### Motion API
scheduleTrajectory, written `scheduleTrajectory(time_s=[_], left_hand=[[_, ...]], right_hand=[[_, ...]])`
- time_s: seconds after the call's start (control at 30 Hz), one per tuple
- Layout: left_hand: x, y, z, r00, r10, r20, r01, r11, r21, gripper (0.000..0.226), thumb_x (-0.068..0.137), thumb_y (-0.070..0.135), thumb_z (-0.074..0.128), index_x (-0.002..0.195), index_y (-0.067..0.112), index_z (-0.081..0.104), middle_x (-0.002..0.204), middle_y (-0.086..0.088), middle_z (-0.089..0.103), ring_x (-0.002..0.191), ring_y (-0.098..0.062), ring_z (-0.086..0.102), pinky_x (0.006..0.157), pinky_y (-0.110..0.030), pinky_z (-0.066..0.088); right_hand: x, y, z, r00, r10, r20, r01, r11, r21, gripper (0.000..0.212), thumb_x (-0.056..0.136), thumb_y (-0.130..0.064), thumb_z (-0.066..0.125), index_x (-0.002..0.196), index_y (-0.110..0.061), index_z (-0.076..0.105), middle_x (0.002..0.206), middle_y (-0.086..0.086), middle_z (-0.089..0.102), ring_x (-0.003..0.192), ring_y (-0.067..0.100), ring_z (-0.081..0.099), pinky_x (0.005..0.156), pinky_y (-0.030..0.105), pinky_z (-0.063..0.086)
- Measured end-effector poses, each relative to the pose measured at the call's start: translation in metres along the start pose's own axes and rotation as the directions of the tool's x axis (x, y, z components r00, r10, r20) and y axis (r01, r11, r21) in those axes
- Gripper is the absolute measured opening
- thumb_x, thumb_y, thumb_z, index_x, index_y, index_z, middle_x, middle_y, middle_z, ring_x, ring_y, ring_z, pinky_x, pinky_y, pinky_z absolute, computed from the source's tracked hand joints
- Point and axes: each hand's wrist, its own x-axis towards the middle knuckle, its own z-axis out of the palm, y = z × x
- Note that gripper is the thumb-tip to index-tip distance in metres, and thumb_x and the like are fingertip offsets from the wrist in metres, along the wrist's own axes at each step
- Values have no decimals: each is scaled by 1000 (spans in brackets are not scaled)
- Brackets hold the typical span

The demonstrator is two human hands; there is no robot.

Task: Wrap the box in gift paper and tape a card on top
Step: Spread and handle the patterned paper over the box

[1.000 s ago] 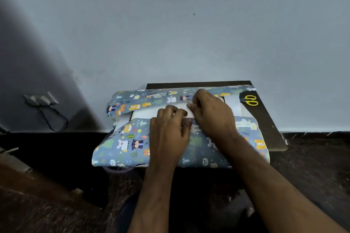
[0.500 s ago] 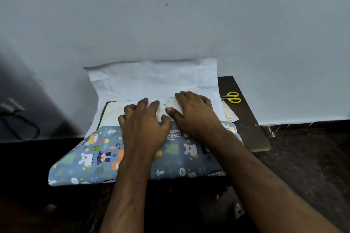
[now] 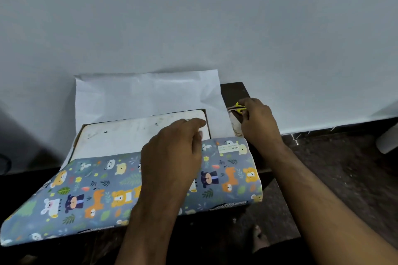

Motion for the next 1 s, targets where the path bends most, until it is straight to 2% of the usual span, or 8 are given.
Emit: scheduleTrajectory(time_s=[0.13, 0.23, 0.33, 0.43, 0.5, 0.63, 0.77, 1.0], left_hand=[[3, 1, 22, 973, 135, 186, -150, 986, 68, 53, 92, 66, 55, 135, 36, 63, 130, 10, 56, 122, -16, 47, 98, -36, 36], [2, -2, 29, 974, 144, 173, -159, 984, 77, 79, 81, 84, 32, 132, 33, 64, 125, 11, 55, 117, -16, 47, 91, -33, 32], [4, -4, 29, 975, 156, 159, -162, 986, 31, 74, 81, 83, 31, 118, 33, 71, 121, 13, 55, 114, -14, 47, 88, -31, 28], [5, -3, 29, 977, 147, 153, -153, 988, 30, 62, 83, 79, 39, 109, 33, 72, 123, 12, 54, 116, -15, 46, 89, -32, 27], [4, -2, 29, 977, 143, 161, -151, 988, 35, 56, 84, 76, 44, 106, 33, 71, 126, 12, 52, 118, -16, 45, 90, -31, 26], [2, -2, 29, 978, 145, 151, -150, 989, 20, 42, 90, 69, 55, 101, 32, 69, 126, 11, 52, 119, -17, 43, 90, -30, 25], [1, -2, 29, 980, 132, 147, -133, 991, 0, 34, 89, 64, 60, 95, 32, 67, 125, 12, 52, 118, -15, 42, 90, -30, 24], [6, -9, 28, 984, 170, 48, -165, 981, -102, 26, 94, 52, 63, 87, 27, 59, 98, 6, 62, 93, -21, 53, 80, -36, 40]], right_hand=[[10, 24, 7, 986, -22, 165, 51, 984, -171, 56, 101, -6, 44, 155, -19, 37, 168, 1, 22, 131, 38, 39, 100, 49, 45], [18, 31, 8, 987, -44, 157, 85, 961, -263, 48, 103, -13, 44, 150, -19, 45, 159, 2, 39, 125, 36, 42, 93, 47, 46], [20, 28, 8, 996, -25, 85, 45, 967, -252, 36, 101, -13, 47, 135, -16, 58, 134, 10, 55, 114, 34, 49, 84, 44, 49], [17, 20, 6, 999, 44, 16, -40, 974, -225, 18, 101, -15, 53, 113, -10, 65, 117, 11, 53, 91, 27, 52, 70, 37, 46], [15, 16, 4, 998, 58, 0, -56, 964, -262, 13, 100, -14, 56, 107, -8, 64, 115, 11, 52, 87, 26, 51, 67, 35, 42], [9, 7, 0, 1000, -7, -7, 4, 939, -344, 17, 100, -19, 58, 108, -7, 67, 115, 12, 57, 104, 29, 54, 70, 35, 39], [3, -1, 1, 998, 54, 26, -43, 949, -312, 21, 100, -22, 60, 115, -8, 63, 117, 13, 57, 94, 29, 58, 72, 33, 40], [7, 3, 8, 993, 102, 53, -80, 946, -313, 27, 100, -25, 60, 120, -6, 59, 118, 19, 53, 100, 37, 60, 75, 37, 43]])
